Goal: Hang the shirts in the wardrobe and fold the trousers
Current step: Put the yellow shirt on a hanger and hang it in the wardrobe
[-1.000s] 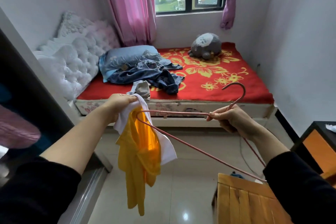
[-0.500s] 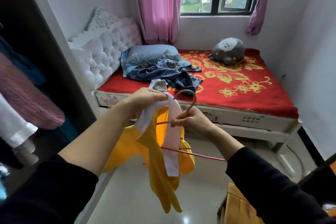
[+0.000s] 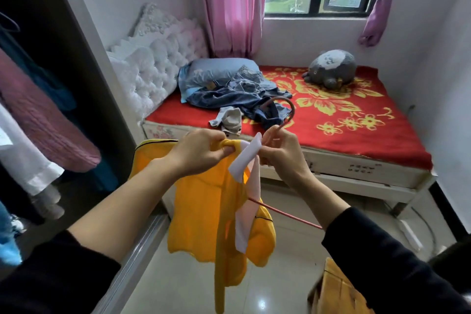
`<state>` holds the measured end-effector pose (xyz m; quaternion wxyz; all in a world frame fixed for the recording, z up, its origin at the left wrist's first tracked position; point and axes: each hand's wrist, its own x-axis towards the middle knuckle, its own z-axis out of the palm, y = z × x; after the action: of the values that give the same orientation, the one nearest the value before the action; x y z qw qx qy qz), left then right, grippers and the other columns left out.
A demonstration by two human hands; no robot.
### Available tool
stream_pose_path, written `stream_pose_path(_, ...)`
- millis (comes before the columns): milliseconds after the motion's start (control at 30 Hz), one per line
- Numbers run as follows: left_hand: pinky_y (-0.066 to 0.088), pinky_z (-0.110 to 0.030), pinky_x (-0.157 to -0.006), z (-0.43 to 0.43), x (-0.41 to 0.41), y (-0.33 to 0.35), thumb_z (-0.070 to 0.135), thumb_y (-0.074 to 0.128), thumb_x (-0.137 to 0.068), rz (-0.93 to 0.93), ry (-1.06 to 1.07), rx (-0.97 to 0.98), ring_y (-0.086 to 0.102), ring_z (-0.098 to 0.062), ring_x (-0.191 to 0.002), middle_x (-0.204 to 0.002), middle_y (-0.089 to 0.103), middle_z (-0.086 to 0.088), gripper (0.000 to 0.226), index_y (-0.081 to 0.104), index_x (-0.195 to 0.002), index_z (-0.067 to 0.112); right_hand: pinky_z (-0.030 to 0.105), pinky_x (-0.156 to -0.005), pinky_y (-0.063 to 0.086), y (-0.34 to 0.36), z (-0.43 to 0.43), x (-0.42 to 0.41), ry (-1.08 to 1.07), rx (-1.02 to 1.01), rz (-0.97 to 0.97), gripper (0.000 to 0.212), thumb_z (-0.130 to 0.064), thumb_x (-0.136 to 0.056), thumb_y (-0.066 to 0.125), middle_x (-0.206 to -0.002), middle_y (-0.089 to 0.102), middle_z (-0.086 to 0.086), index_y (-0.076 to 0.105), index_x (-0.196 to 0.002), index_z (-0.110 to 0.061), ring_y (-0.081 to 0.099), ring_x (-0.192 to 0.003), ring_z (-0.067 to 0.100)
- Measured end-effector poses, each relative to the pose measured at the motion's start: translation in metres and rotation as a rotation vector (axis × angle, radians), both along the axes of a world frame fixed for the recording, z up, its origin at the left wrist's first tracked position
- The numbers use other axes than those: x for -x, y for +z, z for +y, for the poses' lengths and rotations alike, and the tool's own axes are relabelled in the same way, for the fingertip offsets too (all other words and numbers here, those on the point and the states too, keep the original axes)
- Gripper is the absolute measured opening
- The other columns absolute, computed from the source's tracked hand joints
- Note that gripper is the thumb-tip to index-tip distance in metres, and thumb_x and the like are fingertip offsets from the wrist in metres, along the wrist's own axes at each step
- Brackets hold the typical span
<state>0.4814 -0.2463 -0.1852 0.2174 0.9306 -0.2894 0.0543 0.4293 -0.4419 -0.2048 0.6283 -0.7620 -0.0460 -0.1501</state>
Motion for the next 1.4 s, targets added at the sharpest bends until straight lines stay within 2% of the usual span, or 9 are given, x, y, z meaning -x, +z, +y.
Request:
stream_pose_path(133, 0.045, -0.038, -0.063, 0.003, -0.009, 0.001, 0.056, 0.050, -0.080, -0.020, 0.149, 0.138, 0.056, -0.019, -0.067, -0.066, 0.060, 0.001, 0.040, 0.063, -0.075, 0.018, 0.027, -0.069, 0.043, -0.014, 0.000, -0.005, -0.417, 0.440, -0.283, 0.024, -0.013, -0.078, 0.072, -0.086, 0.051, -0.003, 0.054, -0.093, -0.010, 0.048, -0.079, 0.015)
stream_pose_path(233, 0.047, -0.043, -0.062, 0.011, -0.012, 0.003, 0.052, 0.055, -0.084, -0.010, 0.239, 0.198, 0.054, -0.020, -0.064, -0.062, 0.057, 0.000, 0.038, 0.060, -0.069, 0.017, 0.029, -0.054, 0.042, -0.037, 0.006, 0.013, -0.255, 0.470, -0.384, 0.013, -0.008, -0.080, 0.066, -0.071, 0.053, 0.000, 0.053, -0.078, -0.010, 0.049, -0.061, 0.016)
stream_pose_path(467, 0.035, -0.036, -0.059, 0.030, -0.005, 0.023, 0.053, 0.058, -0.083, 0.193, 0.241, 0.497, 0.044, -0.018, -0.057, -0.059, 0.047, -0.005, 0.049, 0.057, -0.071, 0.005, 0.028, -0.077, 0.049, -0.096, 0.039, 0.005, -0.014, 0.864, 0.340, 0.056, -0.058, -0.087, 0.055, -0.113, 0.059, 0.000, 0.052, -0.124, -0.016, 0.059, -0.099, 0.017)
stream_pose_path(667, 0.041, -0.038, -0.061, 0.059, 0.002, 0.034, 0.052, 0.057, -0.082, 0.240, 0.258, 0.659, 0.048, -0.036, -0.060, -0.074, 0.054, -0.032, 0.061, 0.057, -0.087, -0.009, 0.033, -0.068, 0.052, -0.105, 0.030, -0.026, -0.027, 0.066, 0.427, 0.033, -0.033, -0.096, 0.056, -0.079, 0.070, 0.006, 0.072, -0.084, -0.008, 0.063, -0.073, 0.016)
stream_pose_path(833, 0.032, -0.028, -0.051, 0.102, 0.002, 0.018, 0.050, 0.058, -0.083, 0.241, 0.411, 0.759, 0.039, -0.022, -0.053, -0.056, 0.043, -0.010, 0.058, 0.049, -0.066, -0.004, 0.032, -0.069, 0.056, -0.090, -0.013, -0.045, -0.020, -0.742, 0.365, 0.026, -0.014, -0.102, 0.040, -0.100, 0.067, 0.017, 0.059, -0.115, -0.003, 0.064, -0.084, 0.027)
stream_pose_path(933, 0.028, -0.027, -0.051, 0.114, 0.005, 0.000, 0.057, 0.060, -0.078, 0.263, 0.402, 0.702, 0.037, -0.021, -0.053, -0.055, 0.040, -0.010, 0.067, 0.045, -0.063, -0.007, 0.028, -0.061, 0.058, -0.064, -0.024, -0.054, -0.036, -0.855, 0.286, 0.024, -0.005, -0.101, 0.038, -0.091, 0.070, 0.012, 0.059, -0.113, -0.002, 0.067, -0.079, 0.024)
stream_pose_path(1067, 0.036, -0.022, -0.045, 0.120, 0.011, -0.012, 0.068, 0.054, -0.076, 0.226, 0.388, 0.650, 0.045, -0.011, -0.046, -0.049, 0.047, -0.003, 0.062, 0.052, -0.059, 0.008, 0.038, -0.076, 0.054, -0.049, -0.029, -0.069, -0.234, -0.738, 0.290, 0.014, -0.011, -0.100, 0.046, -0.095, 0.064, 0.012, 0.060, -0.101, -0.009, 0.063, -0.077, 0.022)
stream_pose_path(1233, 0.037, -0.023, -0.043, 0.131, 0.012, -0.015, 0.077, 0.044, -0.070, 0.028, 0.381, 0.517, 0.046, -0.010, -0.044, -0.046, 0.048, -0.002, 0.071, 0.049, -0.056, 0.007, 0.022, -0.056, 0.041, -0.044, -0.036, -0.071, -0.400, -0.281, 0.182, 0.018, -0.029, -0.101, 0.047, -0.077, 0.051, -0.005, 0.055, -0.100, -0.014, 0.048, -0.067, 0.012)
stream_pose_path(1400, 0.032, -0.036, -0.065, 0.134, 0.006, -0.018, 0.068, 0.029, -0.081, -0.305, 0.420, 0.148, 0.046, -0.020, -0.055, -0.049, 0.047, -0.001, 0.065, 0.049, -0.054, 0.012, 0.031, -0.053, 0.029, -0.026, -0.036, -0.064, -0.410, 0.248, -0.066, 0.028, -0.020, -0.102, 0.045, -0.063, 0.044, -0.001, 0.050, -0.076, -0.009, 0.039, -0.059, 0.014)
